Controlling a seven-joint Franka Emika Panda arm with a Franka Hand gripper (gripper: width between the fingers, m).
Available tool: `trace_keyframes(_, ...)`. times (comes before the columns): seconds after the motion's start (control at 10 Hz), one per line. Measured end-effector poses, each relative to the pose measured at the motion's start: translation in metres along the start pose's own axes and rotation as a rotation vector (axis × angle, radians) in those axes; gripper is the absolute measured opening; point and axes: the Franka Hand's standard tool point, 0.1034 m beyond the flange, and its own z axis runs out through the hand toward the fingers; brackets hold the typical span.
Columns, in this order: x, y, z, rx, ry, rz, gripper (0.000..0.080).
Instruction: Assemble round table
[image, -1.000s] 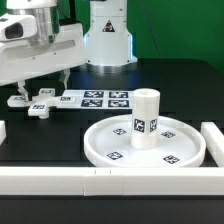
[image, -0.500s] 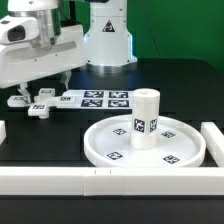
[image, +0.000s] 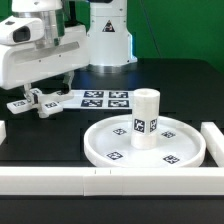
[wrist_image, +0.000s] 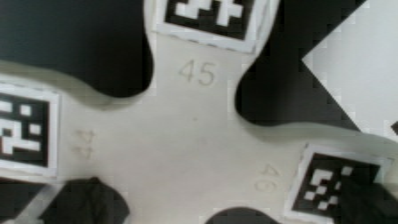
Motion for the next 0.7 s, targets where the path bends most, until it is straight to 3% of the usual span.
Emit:
trace_keyframes(0.5,0.006,0.01,-0.018,-0.032,0.02,0.108,0.0649)
trace_keyframes(0.7,0.007,0.009,-0.017,-0.019,0.014,0.104,0.0649)
